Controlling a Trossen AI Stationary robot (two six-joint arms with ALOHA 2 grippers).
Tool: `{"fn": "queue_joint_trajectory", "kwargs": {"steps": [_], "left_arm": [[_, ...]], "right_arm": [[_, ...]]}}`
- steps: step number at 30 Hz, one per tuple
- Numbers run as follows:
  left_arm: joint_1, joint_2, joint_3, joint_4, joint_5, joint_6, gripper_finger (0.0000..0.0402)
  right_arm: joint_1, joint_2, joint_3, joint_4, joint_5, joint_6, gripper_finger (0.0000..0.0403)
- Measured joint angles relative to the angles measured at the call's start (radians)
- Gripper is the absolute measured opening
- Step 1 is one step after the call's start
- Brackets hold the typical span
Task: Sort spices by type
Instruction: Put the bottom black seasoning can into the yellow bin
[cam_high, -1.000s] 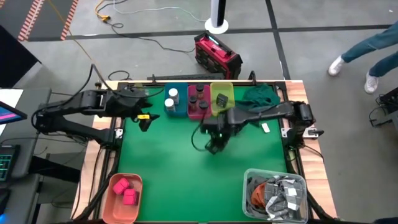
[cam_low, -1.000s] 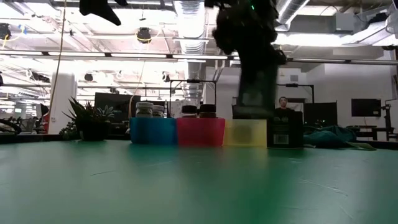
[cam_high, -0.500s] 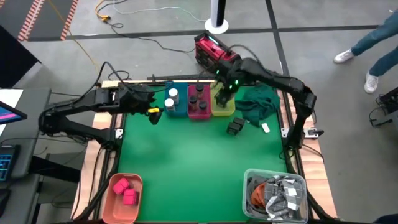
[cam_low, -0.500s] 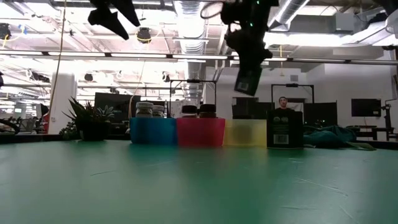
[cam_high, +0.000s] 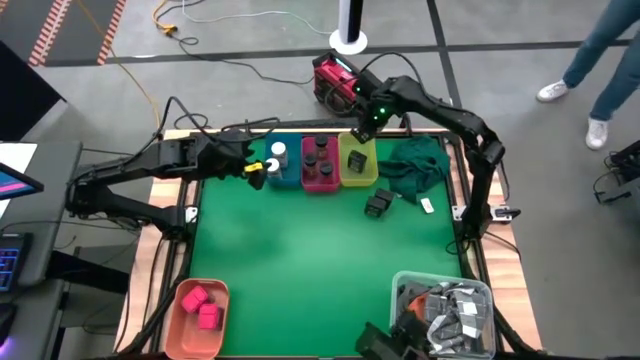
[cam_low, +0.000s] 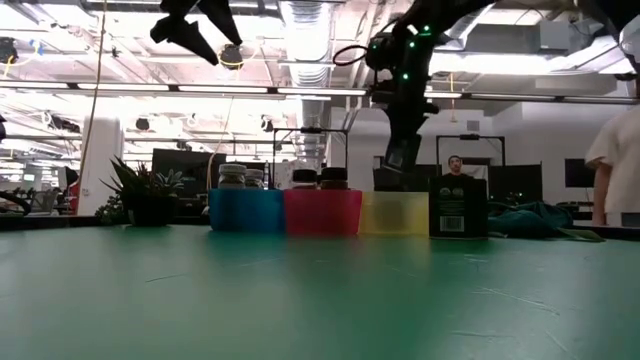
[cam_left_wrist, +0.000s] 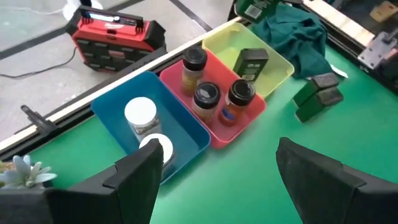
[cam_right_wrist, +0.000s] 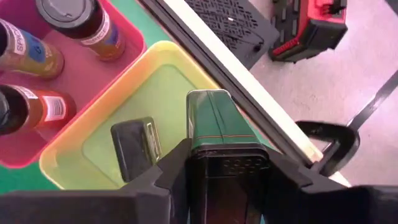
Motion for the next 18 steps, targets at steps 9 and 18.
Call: {"fn": "queue_joint_trajectory", "kwargs": {"steps": [9,18], "left_arm": [[0.000,0.001,0.000,-0.001,-0.002,-0.022,0.0300],[-0.011,0.001,0.000,-0.007,-0.002,-0.036,0.0300]], "right_arm": [[0.032,0.080,0.000,-0.005,-0.010,-0.133,0.0171],[0.071,0.132,0.000,-0.066,-0.062,-0.219,0.0174]]}}
